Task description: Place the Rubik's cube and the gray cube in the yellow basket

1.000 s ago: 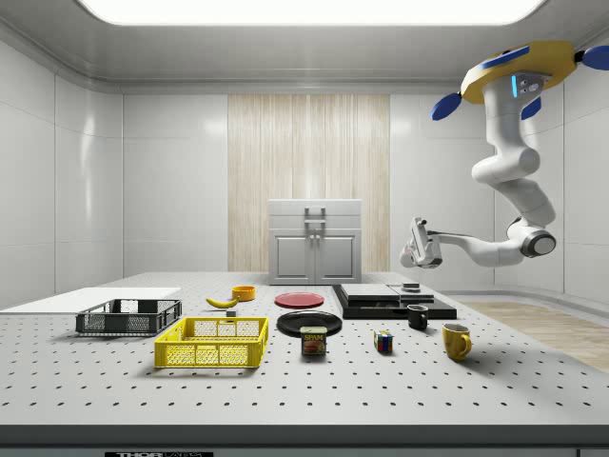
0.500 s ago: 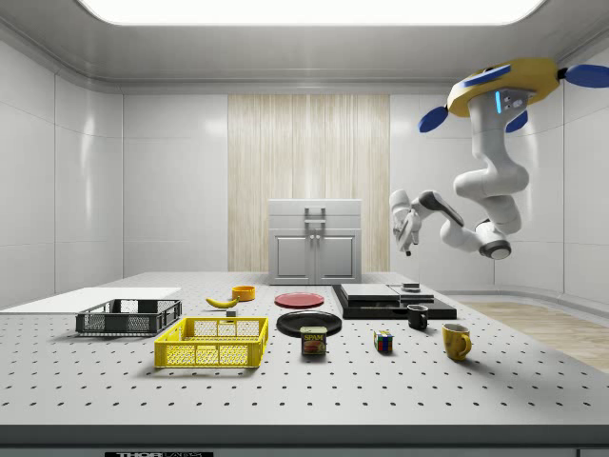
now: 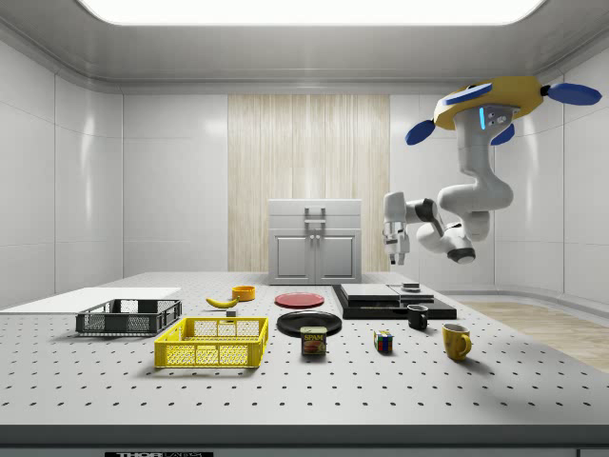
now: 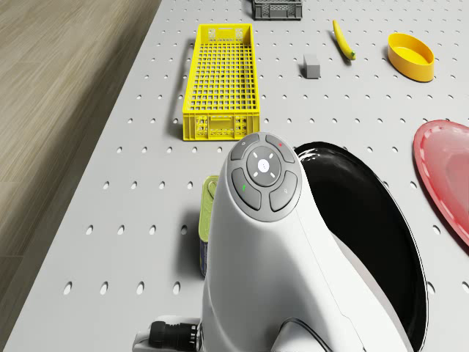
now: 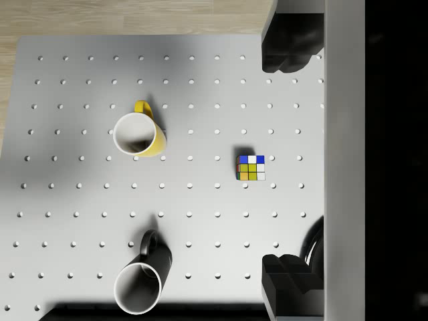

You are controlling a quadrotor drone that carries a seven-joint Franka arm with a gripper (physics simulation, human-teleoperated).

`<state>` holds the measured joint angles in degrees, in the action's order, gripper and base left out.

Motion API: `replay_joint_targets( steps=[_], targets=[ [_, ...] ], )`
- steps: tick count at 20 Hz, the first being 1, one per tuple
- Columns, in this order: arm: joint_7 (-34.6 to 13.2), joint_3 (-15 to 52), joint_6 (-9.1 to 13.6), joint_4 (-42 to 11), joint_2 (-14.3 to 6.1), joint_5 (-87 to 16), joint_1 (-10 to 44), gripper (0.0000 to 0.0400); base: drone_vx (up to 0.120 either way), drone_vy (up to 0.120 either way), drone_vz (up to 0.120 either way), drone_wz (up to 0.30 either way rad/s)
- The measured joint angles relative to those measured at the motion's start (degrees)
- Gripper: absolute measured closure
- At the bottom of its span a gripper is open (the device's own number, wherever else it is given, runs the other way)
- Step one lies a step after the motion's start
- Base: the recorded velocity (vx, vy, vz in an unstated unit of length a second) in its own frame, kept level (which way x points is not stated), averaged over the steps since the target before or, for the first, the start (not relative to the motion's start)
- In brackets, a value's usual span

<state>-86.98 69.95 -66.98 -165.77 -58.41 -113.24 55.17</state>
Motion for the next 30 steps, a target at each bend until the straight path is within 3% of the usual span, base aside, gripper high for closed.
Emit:
replay_joint_targets(
  steps=[5,26,30],
  targets=[
    [-1.97,1.48,0.12,-0.15,-1.98,-0.38,2.82,0.0,0.12,0.0,-0.12,0.0],
    [-5.13,4.26,-4.59,0.19,-8.56,2.4,6.59,0.0,0.0,0.017,-0.12,0.0],
    [-5.49,4.61,-5.6,0.27,-9.68,2.98,6.97,0.0,0.08,0.0,-0.12,0.0]
  ],
)
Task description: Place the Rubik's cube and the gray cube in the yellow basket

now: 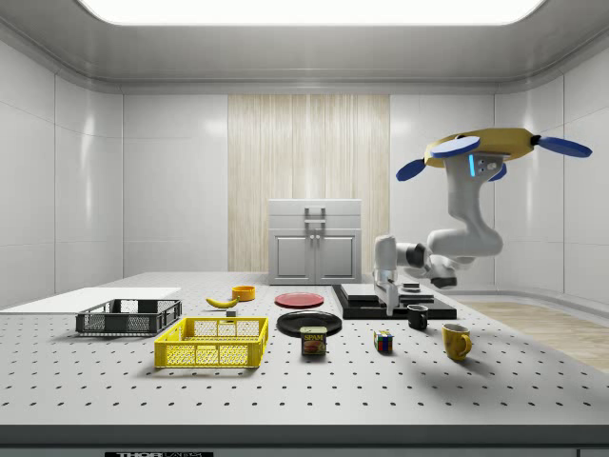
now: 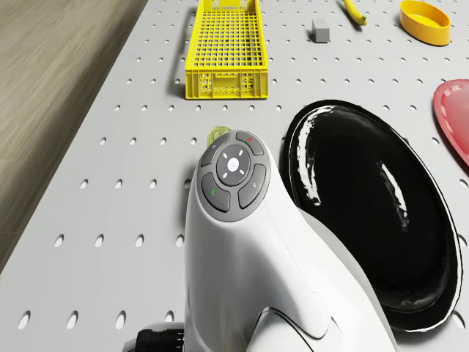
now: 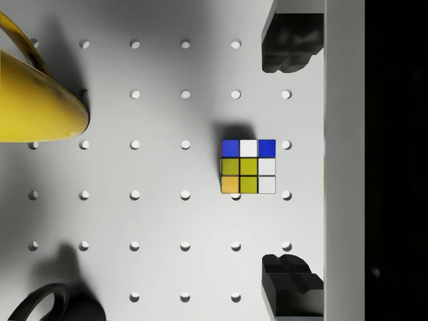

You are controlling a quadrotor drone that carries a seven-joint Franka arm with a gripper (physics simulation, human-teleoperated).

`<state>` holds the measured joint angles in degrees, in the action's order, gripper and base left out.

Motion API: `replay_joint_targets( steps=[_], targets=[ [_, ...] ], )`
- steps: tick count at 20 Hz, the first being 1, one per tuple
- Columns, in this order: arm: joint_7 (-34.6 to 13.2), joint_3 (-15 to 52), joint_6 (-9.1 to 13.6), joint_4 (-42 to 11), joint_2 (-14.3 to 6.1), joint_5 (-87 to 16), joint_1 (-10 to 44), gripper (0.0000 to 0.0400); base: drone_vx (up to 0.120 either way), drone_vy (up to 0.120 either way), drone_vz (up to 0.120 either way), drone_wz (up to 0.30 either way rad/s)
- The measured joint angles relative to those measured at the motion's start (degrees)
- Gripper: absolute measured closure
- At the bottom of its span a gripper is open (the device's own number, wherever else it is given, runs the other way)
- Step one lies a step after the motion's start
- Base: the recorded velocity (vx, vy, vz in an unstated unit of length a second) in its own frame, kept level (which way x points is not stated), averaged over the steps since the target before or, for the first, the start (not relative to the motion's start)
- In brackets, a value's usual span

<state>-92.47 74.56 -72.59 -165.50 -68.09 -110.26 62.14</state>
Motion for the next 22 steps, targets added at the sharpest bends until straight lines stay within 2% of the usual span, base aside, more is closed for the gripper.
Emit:
replay_joint_targets(
  steps=[13,17,22],
  targets=[
    [-0.99,0.95,-3.11,0.23,-3.37,1.71,1.05,0.0,0.0,-0.009,-0.12,0.0],
    [-1.2,0.94,-4.13,0.32,-4.4,1.94,1.29,0.0,0.0,0.0,0.0,0.0],
    [-0.99,-1.82,-6.66,1.03,-6.07,-0.37,1.42,0.0,0.0,0.0,0.0,0.0]
  ],
)
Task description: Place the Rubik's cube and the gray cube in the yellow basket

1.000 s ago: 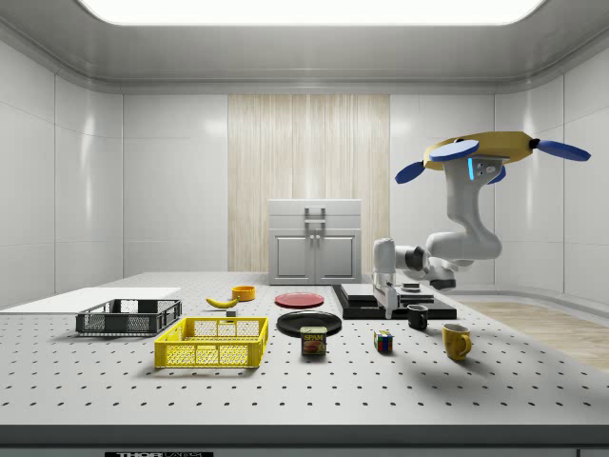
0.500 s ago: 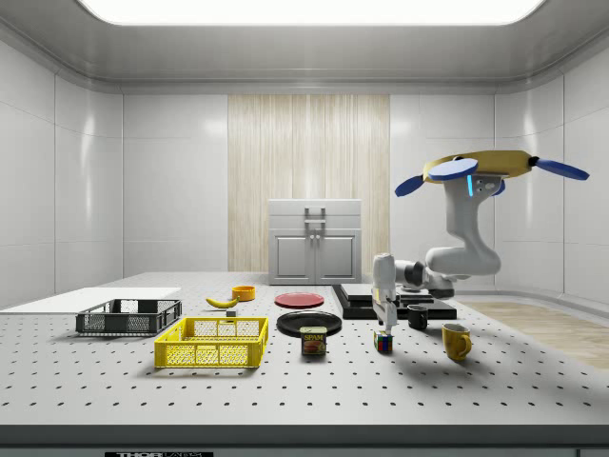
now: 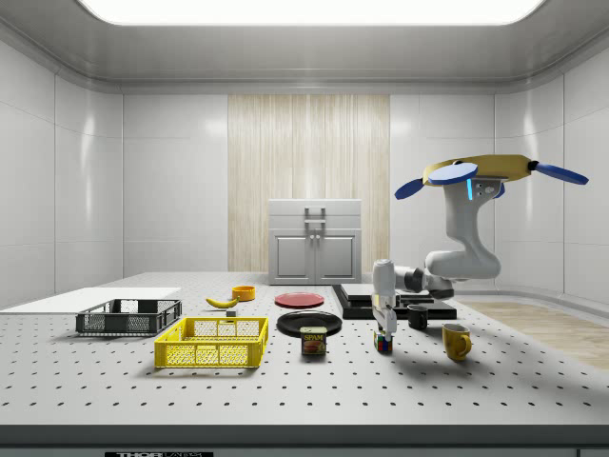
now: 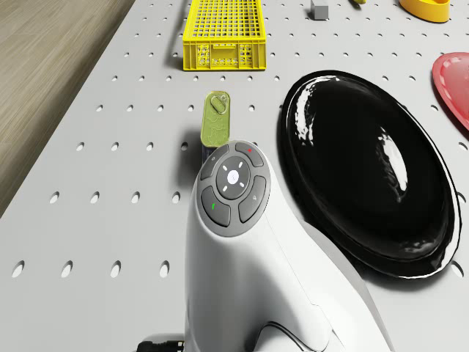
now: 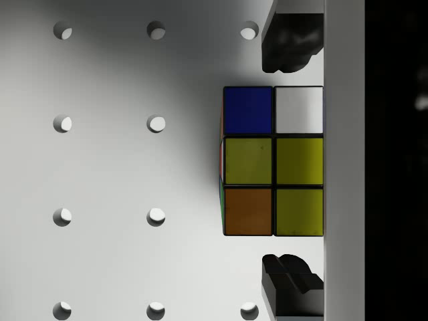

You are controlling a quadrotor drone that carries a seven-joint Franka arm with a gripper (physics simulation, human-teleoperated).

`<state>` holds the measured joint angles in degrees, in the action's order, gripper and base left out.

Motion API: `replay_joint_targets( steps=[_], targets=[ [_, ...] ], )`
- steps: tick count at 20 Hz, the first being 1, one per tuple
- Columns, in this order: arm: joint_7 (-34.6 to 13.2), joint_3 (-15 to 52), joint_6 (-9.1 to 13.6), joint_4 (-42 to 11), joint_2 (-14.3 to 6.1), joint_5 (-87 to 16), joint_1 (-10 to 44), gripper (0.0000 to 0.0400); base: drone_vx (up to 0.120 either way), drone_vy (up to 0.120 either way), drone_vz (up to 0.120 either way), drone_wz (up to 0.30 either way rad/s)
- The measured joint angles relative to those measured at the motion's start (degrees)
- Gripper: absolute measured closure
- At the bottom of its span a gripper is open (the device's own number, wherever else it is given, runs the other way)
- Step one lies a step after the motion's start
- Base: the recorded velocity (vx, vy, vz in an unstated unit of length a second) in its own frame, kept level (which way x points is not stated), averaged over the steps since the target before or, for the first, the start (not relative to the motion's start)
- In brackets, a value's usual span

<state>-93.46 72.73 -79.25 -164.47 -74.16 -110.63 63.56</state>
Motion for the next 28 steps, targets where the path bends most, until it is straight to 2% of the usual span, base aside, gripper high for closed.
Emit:
replay_joint_targets(
  steps=[13,19,28],
  targets=[
    [-0.21,-3.5,-4.2,3.39,-2.04,-3.18,2.89,0.0,0.0,0.0,0.0,0.0],
    [-0.42,-3.76,-5.11,3.71,-2.79,-3.22,3.33,0.0055,0.0,0.0,0.0,0.0],
    [-0.76,-3.67,-6.11,3.86,-3.79,-2.83,3.79,0.0073,0.0,0.0,0.0,0.0]
  ],
)
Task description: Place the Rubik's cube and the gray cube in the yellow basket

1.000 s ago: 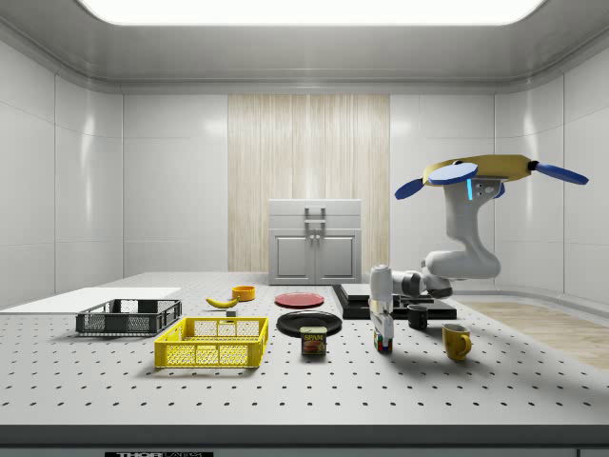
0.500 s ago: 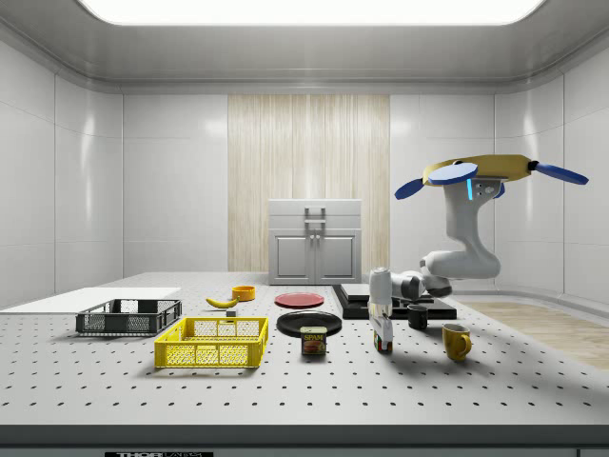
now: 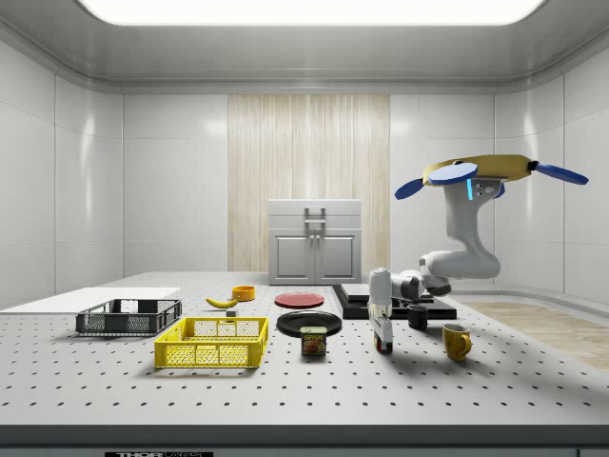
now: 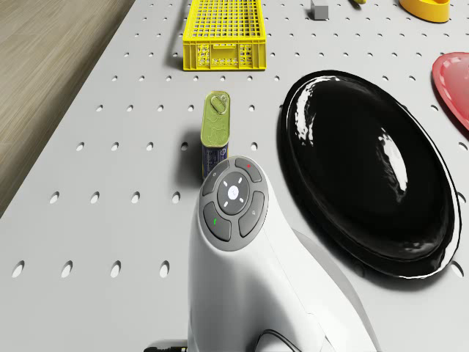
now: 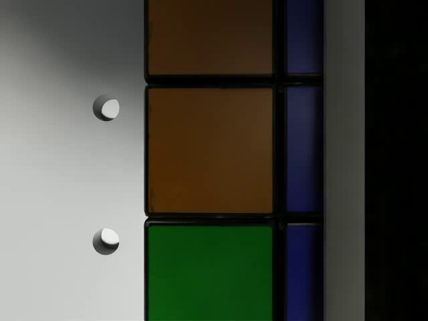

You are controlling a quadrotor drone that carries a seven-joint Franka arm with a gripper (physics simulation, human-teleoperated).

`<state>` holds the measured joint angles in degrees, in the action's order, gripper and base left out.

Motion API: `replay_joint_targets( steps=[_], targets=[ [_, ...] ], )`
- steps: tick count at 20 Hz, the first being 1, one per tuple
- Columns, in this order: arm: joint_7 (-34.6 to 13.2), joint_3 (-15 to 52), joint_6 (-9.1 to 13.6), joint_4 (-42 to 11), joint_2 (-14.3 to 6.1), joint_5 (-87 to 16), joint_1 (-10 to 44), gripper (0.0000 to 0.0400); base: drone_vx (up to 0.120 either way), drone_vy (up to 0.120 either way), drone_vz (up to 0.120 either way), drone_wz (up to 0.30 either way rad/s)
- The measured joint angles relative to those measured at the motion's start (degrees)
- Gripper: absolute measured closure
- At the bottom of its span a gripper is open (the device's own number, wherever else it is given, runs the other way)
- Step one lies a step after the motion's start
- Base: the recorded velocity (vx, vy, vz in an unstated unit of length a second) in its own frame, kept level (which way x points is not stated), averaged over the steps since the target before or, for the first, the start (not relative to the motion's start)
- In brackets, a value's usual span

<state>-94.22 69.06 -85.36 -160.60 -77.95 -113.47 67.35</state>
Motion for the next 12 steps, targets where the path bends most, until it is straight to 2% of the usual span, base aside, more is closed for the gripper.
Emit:
replay_joint_targets(
  steps=[7,12],
  targets=[
    [-0.62,3.42,0.86,-0.82,-0.49,3.42,0.25,0.0075,0.0,0.0,0.006,0.0],
    [-1.22,7.06,1.75,-1.48,-0.9,7.02,0.58,0.0075,0.0,0.0,0.12,0.0]
  ],
)
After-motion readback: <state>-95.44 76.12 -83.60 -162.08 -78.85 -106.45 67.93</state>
